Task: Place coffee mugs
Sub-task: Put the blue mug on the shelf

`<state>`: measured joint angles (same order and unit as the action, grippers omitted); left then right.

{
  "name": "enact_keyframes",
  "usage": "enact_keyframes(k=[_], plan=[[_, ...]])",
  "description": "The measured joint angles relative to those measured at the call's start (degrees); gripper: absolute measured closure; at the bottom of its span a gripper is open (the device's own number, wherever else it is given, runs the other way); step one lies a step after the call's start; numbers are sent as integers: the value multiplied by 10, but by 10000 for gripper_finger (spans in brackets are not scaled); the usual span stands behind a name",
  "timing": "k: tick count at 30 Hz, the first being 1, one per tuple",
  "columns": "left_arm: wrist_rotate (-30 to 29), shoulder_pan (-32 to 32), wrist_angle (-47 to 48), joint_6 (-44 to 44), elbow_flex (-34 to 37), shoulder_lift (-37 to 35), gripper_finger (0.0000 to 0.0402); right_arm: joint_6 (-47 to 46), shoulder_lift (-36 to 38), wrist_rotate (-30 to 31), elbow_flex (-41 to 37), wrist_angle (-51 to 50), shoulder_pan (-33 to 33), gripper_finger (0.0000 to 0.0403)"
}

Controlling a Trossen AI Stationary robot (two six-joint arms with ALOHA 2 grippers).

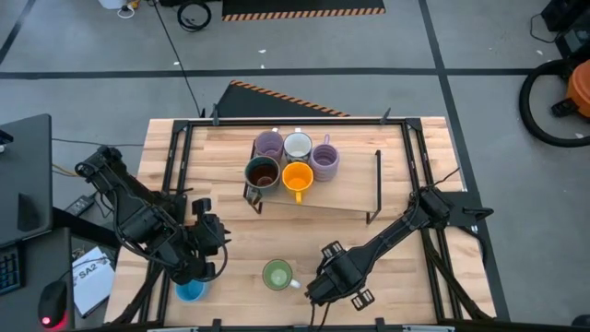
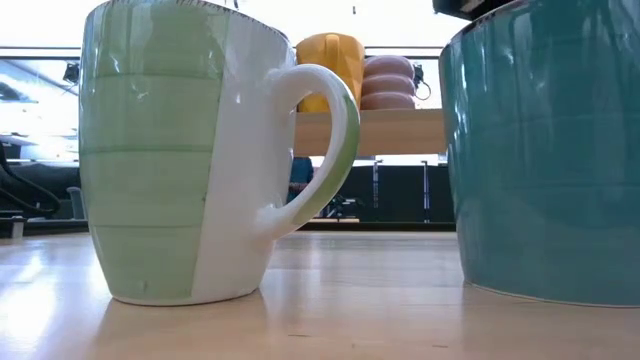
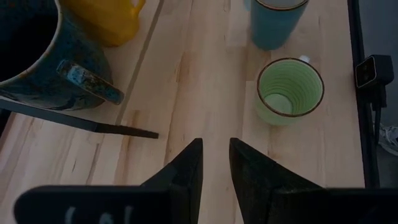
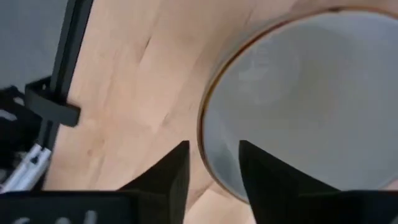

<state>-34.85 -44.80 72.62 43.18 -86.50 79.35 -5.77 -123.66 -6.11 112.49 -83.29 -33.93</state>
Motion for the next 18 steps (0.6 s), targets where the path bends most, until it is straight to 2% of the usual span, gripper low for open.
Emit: enact_keyframes(k=[5, 9, 13, 18], plan=[[0, 0, 0, 1, 0, 0, 317, -111, 0, -10, 6, -2, -2, 205], [0, 0, -6, 1, 0, 0, 317, -239, 0, -21, 32, 10, 4, 181], [0, 0, -17, -2, 0, 0, 317, -366, 1, 1, 68, 38, 16, 173], [0, 0, -22, -2, 0, 0, 317, -518, 1, 34, 75, 79, 33, 175]])
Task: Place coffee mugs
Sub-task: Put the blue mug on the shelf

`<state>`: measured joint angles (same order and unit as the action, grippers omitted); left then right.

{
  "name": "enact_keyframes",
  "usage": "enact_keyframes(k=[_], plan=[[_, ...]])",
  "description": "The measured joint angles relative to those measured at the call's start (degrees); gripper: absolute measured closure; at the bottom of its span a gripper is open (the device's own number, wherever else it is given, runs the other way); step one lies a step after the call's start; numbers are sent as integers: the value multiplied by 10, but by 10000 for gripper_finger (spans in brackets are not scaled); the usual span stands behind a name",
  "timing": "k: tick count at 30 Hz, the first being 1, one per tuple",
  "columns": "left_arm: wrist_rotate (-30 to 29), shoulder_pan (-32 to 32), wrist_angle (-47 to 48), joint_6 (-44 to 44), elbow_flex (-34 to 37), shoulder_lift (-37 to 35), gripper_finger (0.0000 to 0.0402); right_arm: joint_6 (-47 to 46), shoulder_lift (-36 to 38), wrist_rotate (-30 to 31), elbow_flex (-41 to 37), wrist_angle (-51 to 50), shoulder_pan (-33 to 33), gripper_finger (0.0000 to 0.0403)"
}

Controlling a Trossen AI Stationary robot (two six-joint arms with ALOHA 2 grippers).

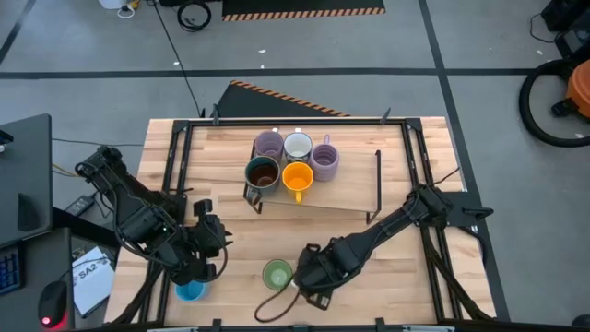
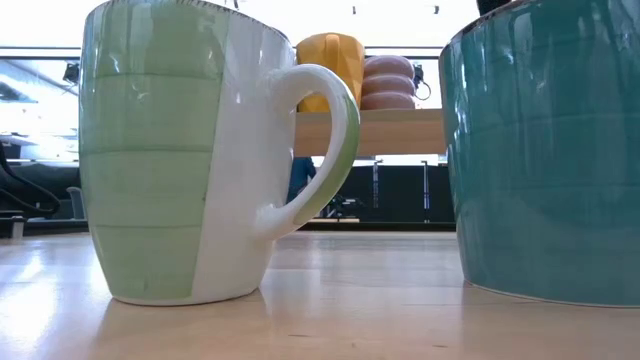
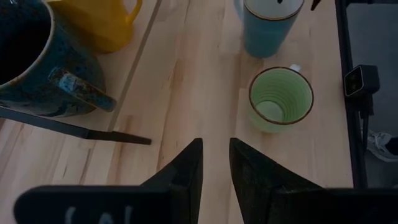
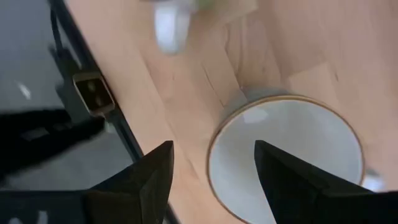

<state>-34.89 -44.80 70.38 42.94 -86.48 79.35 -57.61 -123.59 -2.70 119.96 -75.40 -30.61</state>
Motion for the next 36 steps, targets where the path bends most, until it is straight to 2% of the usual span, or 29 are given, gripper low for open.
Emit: enact_keyframes(k=[3, 7, 21, 26, 31, 36], plan=[[0, 0, -2, -1, 0, 0, 317, -58, 0, 0, -5, -1, 8, 178], [0, 0, -2, -1, 0, 0, 317, -86, 0, 8, -7, -8, 9, 182], [0, 0, -4, -1, 0, 0, 317, -63, 0, 16, -100, 60, 3, 191], [0, 0, -3, -1, 0, 0, 317, -30, 0, 12, -128, 72, 2, 230], [0, 0, -3, -1, 0, 0, 317, 12, 0, 8, -135, 72, -7, 293], [0, 0, -3, -1, 0, 0, 317, 81, 0, -22, -133, 63, -25, 347]])
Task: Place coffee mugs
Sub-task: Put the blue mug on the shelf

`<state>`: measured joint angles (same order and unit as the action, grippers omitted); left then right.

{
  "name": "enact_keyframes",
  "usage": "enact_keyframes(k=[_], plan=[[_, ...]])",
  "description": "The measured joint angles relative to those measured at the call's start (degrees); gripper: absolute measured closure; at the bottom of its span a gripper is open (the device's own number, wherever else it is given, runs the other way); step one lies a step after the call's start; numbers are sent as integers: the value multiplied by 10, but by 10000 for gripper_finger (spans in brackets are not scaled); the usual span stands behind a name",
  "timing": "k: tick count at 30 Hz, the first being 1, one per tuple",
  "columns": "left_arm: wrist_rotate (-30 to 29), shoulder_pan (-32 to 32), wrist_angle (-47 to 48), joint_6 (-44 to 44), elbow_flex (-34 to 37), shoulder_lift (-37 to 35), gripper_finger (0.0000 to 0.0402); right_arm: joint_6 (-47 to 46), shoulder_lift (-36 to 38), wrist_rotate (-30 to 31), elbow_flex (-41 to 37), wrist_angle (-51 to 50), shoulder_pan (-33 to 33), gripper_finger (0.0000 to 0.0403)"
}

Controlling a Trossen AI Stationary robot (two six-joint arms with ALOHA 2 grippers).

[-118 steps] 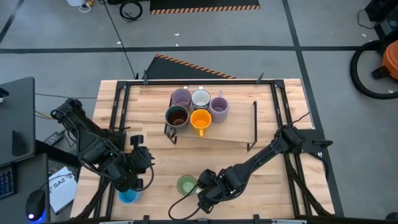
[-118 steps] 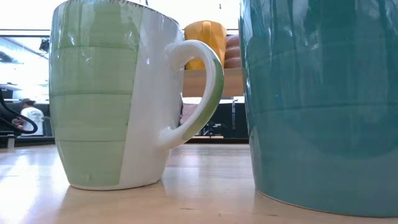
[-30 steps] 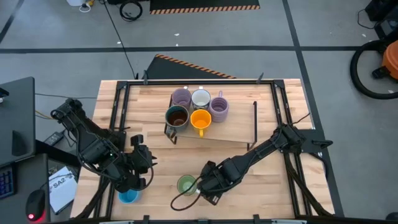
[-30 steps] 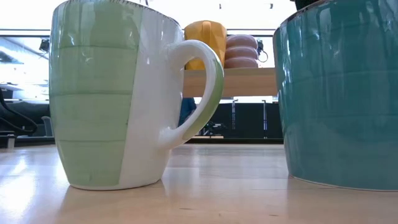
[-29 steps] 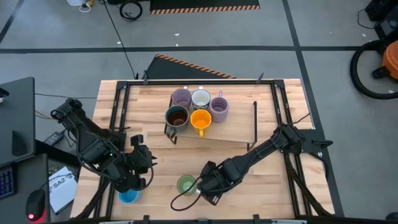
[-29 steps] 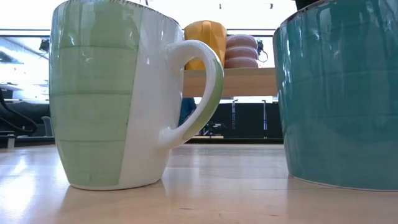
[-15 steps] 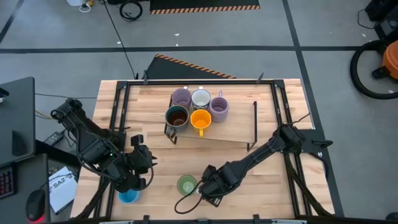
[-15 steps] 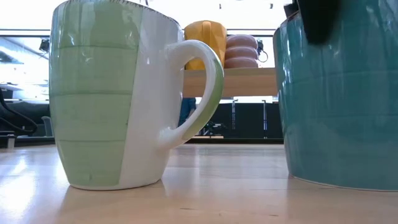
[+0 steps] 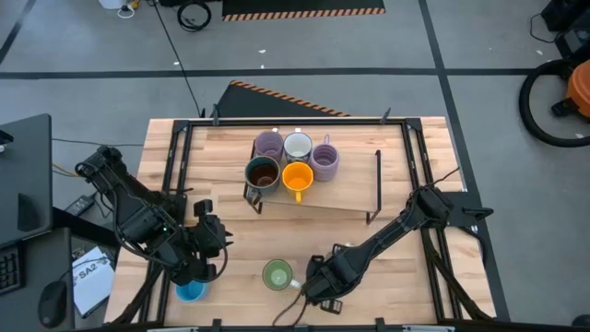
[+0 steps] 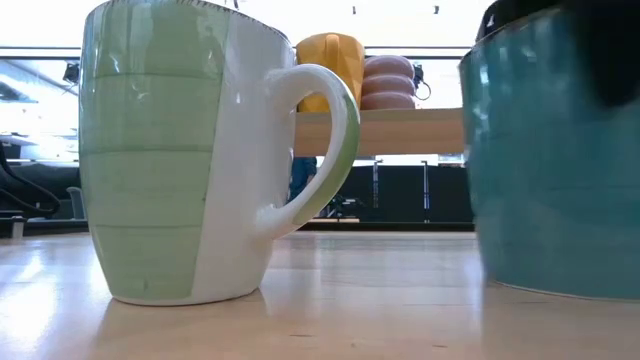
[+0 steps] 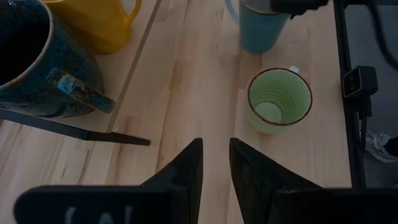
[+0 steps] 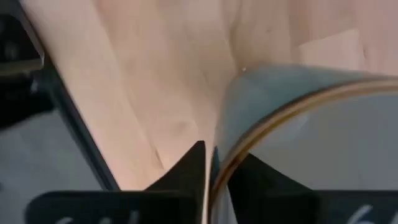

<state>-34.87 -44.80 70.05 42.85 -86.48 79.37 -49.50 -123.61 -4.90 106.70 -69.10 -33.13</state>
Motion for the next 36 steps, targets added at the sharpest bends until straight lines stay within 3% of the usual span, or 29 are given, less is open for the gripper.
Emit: enact_keyframes(k=[3, 14, 20, 24, 36], plan=[[0, 0, 0, 0, 0, 0, 317, 51, 0, -11, 20, -34, -12, 368], [0, 0, 0, 0, 0, 0, 317, 195, 0, 30, 195, -219, -23, 370], [-1, 0, 0, 3, 0, 0, 317, 263, 30, 69, 274, -210, -21, 369], [-13, 0, 0, 3, 0, 0, 317, 270, 63, 114, 279, -209, -12, 368], [-28, 0, 0, 3, 0, 0, 317, 291, 182, 115, 189, -210, 57, 369]])
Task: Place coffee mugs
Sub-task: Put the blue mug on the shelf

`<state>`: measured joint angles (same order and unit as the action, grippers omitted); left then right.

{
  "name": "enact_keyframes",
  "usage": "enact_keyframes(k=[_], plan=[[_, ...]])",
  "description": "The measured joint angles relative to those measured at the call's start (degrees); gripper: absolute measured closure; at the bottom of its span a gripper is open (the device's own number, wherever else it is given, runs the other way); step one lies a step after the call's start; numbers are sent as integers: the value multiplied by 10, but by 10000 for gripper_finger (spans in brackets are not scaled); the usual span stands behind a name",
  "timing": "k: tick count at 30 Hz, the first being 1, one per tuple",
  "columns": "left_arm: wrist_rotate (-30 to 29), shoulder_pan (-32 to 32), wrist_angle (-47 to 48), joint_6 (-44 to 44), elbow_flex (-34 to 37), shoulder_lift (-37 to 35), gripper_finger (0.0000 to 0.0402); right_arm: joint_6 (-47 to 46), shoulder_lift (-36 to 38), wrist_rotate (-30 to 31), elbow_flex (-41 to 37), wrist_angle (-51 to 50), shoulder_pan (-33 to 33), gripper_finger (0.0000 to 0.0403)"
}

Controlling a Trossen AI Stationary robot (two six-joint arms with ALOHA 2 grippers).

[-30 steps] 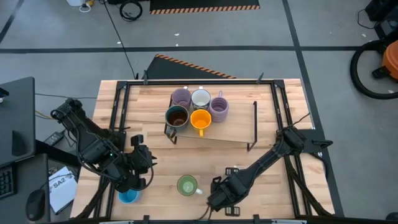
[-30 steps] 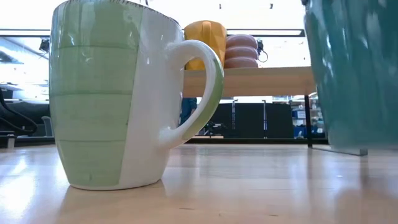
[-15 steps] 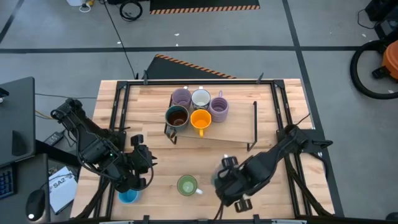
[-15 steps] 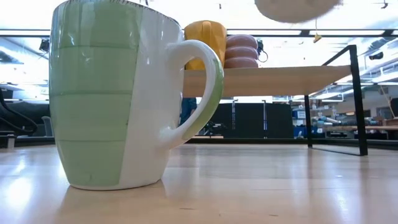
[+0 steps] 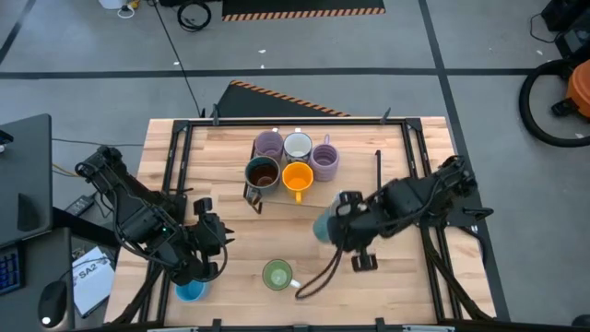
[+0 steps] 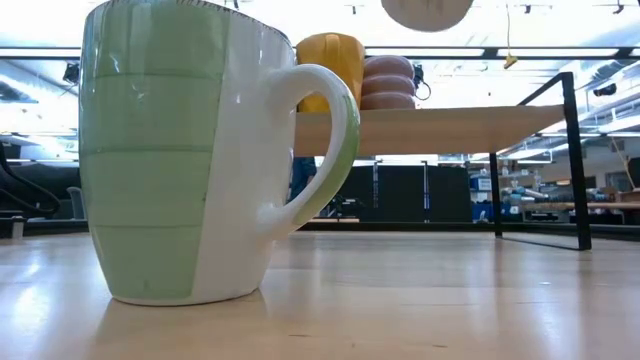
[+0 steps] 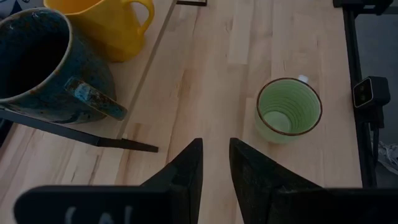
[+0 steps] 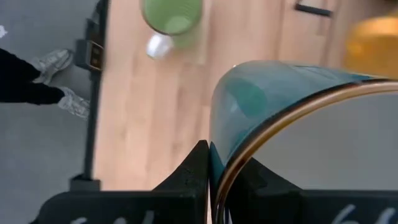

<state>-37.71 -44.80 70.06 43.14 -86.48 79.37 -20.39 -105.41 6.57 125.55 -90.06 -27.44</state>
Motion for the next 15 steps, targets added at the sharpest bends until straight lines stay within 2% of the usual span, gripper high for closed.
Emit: enact_keyframes(k=[15], plan=[[-1, 0, 0, 8, 0, 0, 317, 133, 168, -3, -206, 0, 120, 369]])
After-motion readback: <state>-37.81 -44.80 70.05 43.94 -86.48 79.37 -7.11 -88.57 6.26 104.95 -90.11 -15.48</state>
